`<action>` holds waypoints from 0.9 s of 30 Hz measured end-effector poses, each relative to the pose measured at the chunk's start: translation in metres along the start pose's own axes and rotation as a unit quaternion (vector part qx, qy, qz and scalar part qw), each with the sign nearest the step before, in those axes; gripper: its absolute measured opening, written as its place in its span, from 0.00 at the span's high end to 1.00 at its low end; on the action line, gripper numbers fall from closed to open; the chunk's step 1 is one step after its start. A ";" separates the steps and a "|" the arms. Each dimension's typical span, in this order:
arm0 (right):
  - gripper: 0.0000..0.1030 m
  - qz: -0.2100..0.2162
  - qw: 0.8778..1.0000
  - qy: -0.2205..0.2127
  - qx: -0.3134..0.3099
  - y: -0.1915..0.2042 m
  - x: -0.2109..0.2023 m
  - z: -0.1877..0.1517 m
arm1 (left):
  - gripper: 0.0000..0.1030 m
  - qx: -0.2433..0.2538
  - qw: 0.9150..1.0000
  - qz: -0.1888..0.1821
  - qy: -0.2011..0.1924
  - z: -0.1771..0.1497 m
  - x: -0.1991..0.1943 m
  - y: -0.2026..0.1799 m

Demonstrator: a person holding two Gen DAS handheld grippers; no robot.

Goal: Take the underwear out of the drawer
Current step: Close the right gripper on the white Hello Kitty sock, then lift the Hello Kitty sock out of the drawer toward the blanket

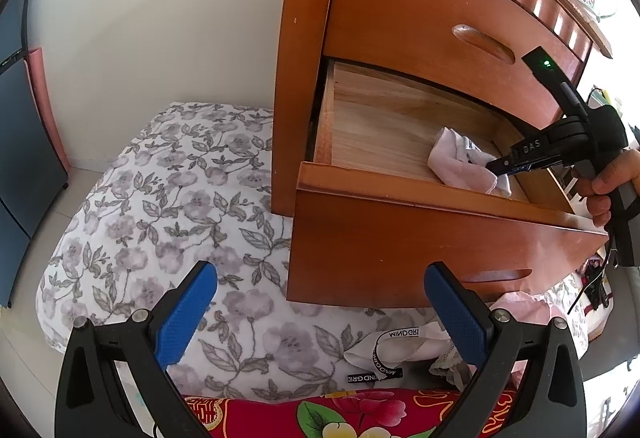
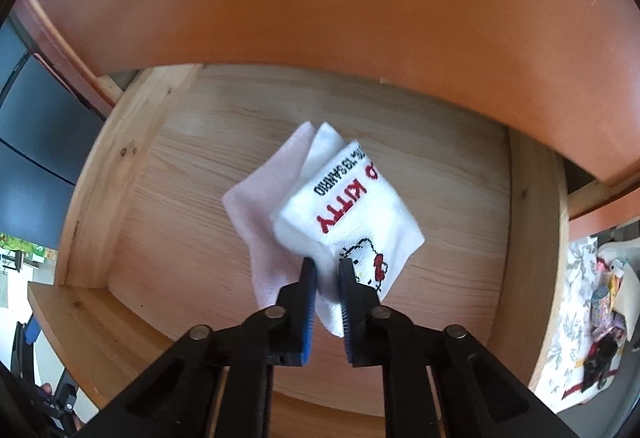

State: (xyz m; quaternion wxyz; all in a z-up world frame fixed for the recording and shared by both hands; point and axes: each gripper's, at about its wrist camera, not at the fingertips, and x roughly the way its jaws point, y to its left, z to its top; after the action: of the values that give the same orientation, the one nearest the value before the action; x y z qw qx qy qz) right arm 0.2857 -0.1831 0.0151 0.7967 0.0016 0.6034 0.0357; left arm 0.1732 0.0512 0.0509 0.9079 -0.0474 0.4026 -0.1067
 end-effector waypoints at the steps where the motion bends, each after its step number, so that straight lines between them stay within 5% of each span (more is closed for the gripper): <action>1: 0.90 -0.002 1.000 -0.007 -0.002 0.001 -0.005 -0.001 | 0.00 -0.001 1.000 0.000 0.000 0.000 -0.001 0.000; 27: 0.92 0.055 0.982 -0.183 -0.004 0.010 -0.152 -0.061 | 0.00 0.005 1.000 -0.002 -0.021 0.001 -0.026 -0.008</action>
State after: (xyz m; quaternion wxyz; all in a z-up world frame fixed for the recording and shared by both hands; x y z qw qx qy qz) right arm 0.1859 -0.1842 0.1450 0.8904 0.0381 0.4462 0.0810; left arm 0.1564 0.0497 0.0717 0.9160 -0.0460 0.3833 -0.1094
